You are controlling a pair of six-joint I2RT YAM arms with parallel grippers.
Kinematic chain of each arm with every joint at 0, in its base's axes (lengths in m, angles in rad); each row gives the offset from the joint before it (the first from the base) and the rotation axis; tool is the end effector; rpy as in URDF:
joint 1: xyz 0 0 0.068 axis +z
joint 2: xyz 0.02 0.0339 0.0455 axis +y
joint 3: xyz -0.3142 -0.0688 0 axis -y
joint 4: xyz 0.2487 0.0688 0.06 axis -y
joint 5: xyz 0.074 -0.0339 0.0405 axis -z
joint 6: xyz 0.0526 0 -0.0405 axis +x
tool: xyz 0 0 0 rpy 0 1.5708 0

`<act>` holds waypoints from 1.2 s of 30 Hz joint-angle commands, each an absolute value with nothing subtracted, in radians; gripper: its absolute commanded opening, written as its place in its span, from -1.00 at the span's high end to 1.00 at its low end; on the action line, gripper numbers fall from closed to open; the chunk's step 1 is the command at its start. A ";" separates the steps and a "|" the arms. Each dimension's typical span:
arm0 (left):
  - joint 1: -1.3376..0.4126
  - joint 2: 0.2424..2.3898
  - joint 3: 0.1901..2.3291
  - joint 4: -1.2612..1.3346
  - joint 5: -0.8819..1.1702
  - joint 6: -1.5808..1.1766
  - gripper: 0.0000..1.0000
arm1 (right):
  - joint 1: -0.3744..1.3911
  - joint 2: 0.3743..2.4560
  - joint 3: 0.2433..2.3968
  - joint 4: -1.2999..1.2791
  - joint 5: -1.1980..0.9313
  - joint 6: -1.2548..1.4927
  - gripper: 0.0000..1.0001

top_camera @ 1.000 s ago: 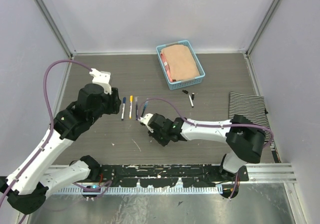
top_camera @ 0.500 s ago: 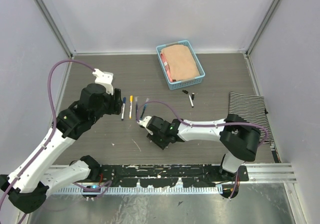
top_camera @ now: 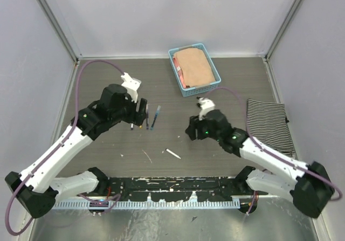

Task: Insert the pens into the pen caps
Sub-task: Move the pen to the center of the board, then pick up the pen from the center of the board.

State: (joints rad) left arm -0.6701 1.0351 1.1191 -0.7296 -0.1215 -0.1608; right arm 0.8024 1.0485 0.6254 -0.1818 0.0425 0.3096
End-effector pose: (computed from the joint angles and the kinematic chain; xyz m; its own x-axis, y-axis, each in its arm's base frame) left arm 0.1632 -0.1212 0.3884 -0.5520 0.2347 -0.8001 0.4581 0.8871 -0.0559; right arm 0.1536 0.1557 0.2664 -0.5879 -0.1702 -0.7908 -0.5407 0.8099 0.2276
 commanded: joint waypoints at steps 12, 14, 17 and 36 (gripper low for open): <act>-1.030 1.330 1.185 -0.803 0.033 0.072 -0.66 | 0.321 0.662 0.520 -0.191 -0.346 0.522 -0.30; -1.052 1.367 1.183 -0.815 0.038 0.107 -0.71 | 0.321 0.629 0.536 -0.224 -0.328 0.522 -0.30; -1.078 1.409 1.176 -0.793 0.080 0.131 -0.73 | 0.321 0.568 0.562 -0.280 -0.293 0.524 -0.30; -1.142 1.675 1.140 -0.631 0.127 0.347 -0.61 | 0.321 0.311 0.967 -0.634 -0.157 0.465 -0.30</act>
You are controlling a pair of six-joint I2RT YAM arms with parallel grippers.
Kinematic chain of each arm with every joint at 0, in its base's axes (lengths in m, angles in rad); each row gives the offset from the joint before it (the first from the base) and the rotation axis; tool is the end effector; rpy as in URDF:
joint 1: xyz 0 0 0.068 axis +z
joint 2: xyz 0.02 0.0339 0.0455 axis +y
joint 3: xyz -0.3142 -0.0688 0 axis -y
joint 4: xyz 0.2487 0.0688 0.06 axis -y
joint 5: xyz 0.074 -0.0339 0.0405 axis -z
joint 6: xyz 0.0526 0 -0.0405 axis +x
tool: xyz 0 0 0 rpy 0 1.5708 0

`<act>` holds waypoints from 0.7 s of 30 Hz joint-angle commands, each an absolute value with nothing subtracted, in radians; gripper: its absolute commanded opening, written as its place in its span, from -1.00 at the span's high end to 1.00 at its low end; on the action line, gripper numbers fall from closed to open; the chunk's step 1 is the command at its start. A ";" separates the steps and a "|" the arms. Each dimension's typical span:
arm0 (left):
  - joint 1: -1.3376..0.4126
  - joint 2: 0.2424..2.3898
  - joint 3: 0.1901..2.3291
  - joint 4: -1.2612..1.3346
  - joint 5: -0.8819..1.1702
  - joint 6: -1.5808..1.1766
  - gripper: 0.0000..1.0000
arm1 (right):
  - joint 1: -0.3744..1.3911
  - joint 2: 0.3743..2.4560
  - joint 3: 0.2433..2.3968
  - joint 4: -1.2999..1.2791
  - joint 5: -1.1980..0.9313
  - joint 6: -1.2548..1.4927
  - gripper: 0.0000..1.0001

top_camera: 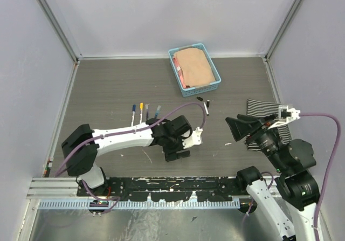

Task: Insert the pens into the pen caps
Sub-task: Pick up the pen from the center of the board.

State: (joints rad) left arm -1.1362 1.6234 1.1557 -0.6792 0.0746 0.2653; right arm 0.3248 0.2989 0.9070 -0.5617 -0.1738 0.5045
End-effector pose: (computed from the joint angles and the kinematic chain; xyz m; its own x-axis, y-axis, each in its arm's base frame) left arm 0.1386 -0.3078 0.2534 -0.1298 0.9006 -0.4147 0.9860 0.1616 0.0423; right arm 0.0115 0.0135 0.4032 -0.1926 0.4375 -0.8784 -0.4397 0.7617 0.4758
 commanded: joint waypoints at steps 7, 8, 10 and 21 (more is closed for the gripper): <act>-1.143 1.784 1.157 -0.641 0.085 0.404 -0.48 | 0.321 0.321 0.980 -0.653 -0.173 0.454 -0.30; -1.143 1.787 1.154 -0.631 0.079 0.408 -0.48 | 0.321 0.324 0.979 -0.652 -0.176 0.453 -0.30; -1.143 1.788 1.141 -0.601 0.056 0.416 -0.48 | 0.321 0.325 0.977 -0.652 -0.179 0.455 -0.30; -1.143 1.866 1.124 -0.581 0.003 0.423 -0.25 | 0.321 0.335 0.971 -0.653 -0.180 0.444 -0.31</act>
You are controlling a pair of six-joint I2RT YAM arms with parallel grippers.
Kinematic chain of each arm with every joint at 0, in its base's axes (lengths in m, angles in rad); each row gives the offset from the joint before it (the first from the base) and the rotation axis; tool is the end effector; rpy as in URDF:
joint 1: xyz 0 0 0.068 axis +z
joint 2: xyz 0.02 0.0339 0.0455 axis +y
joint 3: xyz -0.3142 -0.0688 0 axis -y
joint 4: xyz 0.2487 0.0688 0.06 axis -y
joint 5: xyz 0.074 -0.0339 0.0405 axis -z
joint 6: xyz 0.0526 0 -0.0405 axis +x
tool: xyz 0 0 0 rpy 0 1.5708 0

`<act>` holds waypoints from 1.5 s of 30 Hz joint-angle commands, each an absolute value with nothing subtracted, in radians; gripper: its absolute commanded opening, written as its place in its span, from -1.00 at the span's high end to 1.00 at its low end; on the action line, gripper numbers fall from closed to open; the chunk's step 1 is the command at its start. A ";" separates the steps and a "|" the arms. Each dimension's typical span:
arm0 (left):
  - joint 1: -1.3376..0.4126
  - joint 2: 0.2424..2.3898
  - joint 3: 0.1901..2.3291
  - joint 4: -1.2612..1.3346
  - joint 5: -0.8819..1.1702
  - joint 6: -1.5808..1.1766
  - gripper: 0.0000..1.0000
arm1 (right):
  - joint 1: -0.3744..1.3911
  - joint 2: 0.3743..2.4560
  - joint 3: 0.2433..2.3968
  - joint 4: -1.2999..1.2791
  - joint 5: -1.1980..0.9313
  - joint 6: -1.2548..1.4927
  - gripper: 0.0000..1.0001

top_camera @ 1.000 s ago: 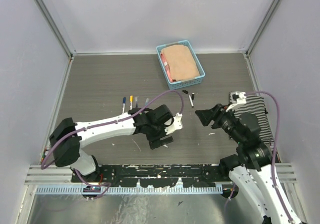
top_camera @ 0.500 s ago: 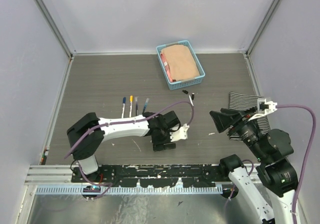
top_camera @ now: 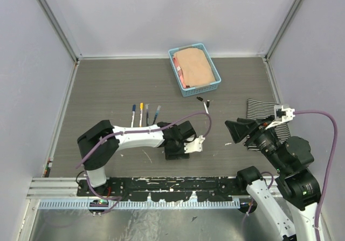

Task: Insert the pens into the pen caps
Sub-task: Pick up the pen from the center of the board.

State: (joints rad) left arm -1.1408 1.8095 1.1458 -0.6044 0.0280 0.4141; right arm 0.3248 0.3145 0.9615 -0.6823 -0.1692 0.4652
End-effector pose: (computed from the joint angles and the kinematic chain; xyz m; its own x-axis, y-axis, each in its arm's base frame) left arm 0.1508 -0.3323 0.1920 0.0027 0.9589 -0.2836 0.9951 0.0254 0.0955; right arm 0.0059 0.0113 0.4040 -0.2426 0.3849 -0.8905 -0.4087 0.7920 0.4536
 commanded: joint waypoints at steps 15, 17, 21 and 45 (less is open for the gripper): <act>-1.145 1.866 1.108 -0.546 -0.020 0.360 0.79 | 0.321 0.353 0.972 -0.646 -0.164 0.456 -0.30; -1.144 1.846 1.103 -0.538 -0.018 0.352 0.86 | 0.321 0.351 0.974 -0.646 -0.149 0.459 -0.30; -1.145 1.808 1.087 -0.519 -0.016 0.340 0.96 | 0.321 0.363 0.988 -0.657 -0.127 0.465 -0.30; -1.143 1.319 0.950 -0.334 -0.090 0.075 1.00 | 0.321 0.404 0.880 -0.696 0.147 0.722 -0.30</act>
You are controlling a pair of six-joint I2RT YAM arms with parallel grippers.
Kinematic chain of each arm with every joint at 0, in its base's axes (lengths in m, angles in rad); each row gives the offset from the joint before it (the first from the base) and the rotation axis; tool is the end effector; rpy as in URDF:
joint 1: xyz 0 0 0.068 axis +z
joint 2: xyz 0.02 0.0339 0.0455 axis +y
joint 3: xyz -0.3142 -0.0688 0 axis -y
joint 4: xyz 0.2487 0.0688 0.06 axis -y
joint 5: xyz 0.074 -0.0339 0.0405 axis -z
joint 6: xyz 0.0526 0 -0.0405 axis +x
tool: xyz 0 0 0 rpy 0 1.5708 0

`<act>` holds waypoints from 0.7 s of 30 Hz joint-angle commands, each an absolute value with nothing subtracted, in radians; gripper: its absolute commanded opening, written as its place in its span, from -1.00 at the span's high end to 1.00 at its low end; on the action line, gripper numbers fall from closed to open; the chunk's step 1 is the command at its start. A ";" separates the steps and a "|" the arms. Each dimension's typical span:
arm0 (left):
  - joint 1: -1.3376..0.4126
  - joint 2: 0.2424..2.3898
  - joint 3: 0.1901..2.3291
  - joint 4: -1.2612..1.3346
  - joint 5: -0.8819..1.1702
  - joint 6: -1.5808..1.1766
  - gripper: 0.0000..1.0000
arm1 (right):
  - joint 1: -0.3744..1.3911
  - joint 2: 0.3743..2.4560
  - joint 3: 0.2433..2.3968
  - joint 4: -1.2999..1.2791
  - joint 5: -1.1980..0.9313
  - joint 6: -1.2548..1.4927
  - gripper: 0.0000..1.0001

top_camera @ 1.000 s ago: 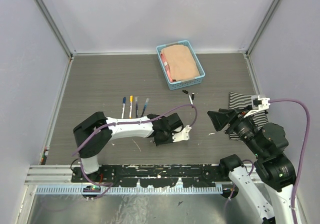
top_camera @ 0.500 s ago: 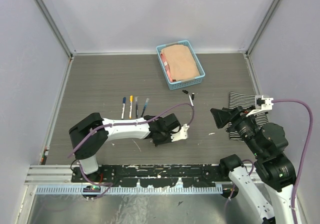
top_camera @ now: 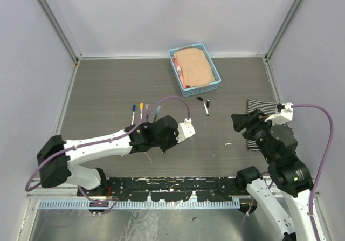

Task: Insert the pens into the pen caps
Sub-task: Pick up the pen from the center of the board, then adjust the pen.

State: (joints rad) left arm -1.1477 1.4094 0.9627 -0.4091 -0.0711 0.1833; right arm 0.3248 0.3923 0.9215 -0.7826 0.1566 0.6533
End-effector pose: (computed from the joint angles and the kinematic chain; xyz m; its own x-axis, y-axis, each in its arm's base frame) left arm 0.1277 -0.2744 0.2748 -0.1425 0.7594 -0.6349 0.9320 0.3189 0.1722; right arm 0.0367 0.0037 0.3794 -0.2933 0.5347 -0.7925 0.0077 0.8302 0.5574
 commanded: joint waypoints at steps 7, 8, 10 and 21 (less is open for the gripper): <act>-1.142 1.225 0.965 -0.289 -0.061 -0.107 1.00 | 0.321 0.455 0.754 -0.484 -0.084 0.806 -0.35; -1.142 1.229 0.973 -0.292 -0.055 -0.125 1.00 | 0.321 0.458 0.730 -0.449 -0.118 0.823 -0.39; -1.142 1.242 0.988 -0.303 -0.054 -0.156 1.00 | 0.321 0.460 0.682 -0.365 -0.169 0.857 -0.45; -1.142 1.259 1.030 -0.319 -0.048 -0.211 1.00 | 0.389 0.474 0.568 -0.226 -0.201 0.953 -0.49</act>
